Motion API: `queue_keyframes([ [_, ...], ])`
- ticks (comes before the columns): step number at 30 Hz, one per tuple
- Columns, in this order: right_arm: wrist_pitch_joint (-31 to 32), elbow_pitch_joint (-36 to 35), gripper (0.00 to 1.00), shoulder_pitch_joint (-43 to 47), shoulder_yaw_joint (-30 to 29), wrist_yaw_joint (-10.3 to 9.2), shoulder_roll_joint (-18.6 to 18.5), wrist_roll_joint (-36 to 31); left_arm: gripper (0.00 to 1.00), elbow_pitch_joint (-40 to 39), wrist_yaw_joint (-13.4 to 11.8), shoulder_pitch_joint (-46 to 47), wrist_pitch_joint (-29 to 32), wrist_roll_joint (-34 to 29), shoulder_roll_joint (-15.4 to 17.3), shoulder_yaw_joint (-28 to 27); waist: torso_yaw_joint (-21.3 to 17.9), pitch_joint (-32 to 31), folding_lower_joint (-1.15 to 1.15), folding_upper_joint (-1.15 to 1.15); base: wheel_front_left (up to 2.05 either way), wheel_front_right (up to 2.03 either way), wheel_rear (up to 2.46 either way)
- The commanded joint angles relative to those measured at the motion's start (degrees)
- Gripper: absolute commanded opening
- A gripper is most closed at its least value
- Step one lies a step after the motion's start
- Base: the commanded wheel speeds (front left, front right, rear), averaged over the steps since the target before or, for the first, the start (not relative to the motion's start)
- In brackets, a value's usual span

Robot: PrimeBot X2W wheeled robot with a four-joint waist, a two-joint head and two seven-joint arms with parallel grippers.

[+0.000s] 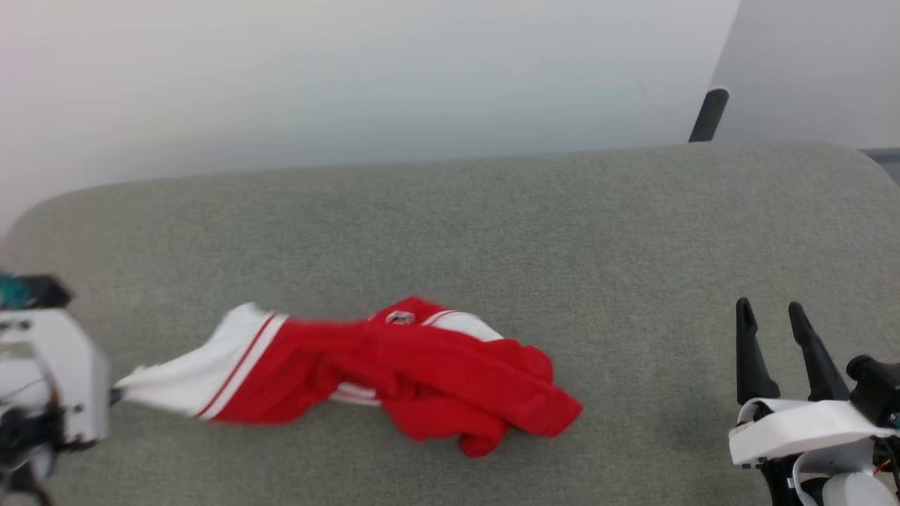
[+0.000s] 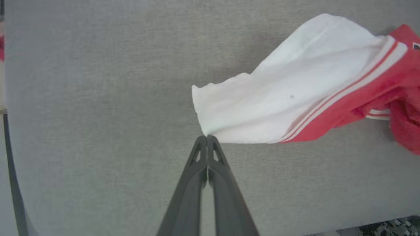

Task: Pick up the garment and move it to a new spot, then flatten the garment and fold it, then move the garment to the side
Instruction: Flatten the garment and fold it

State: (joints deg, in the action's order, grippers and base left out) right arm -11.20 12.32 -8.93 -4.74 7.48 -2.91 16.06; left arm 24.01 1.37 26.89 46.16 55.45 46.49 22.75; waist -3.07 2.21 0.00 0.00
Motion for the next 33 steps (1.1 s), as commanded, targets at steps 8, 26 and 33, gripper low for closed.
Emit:
queue_keyframes([
  [8,1.0,-0.9,1.0,1.4,0.7,0.02,0.0,-0.1,0.0,2.4,-1.4,-5.0,-3.1,0.3,0.4,-0.8,1.2,-0.7,0.0,0.0,0.0,0.0,0.0],
  [26,3.9,-1.3,1.0,2.2,3.9,0.02,0.0,1.3,1.0,-1.0,-1.8,-3.8,-11.9,-0.9,-3.6,-1.8,4.7,-2.7,0.0,0.0,0.0,0.0,0.0],
  [33,6.1,-1.9,1.0,2.0,5.1,0.02,0.0,1.7,1.0,-6.1,-0.1,-4.7,-24.1,-3.2,-5.9,-3.7,7.5,-3.9,0.0,0.0,0.0,0.0,0.0],
])
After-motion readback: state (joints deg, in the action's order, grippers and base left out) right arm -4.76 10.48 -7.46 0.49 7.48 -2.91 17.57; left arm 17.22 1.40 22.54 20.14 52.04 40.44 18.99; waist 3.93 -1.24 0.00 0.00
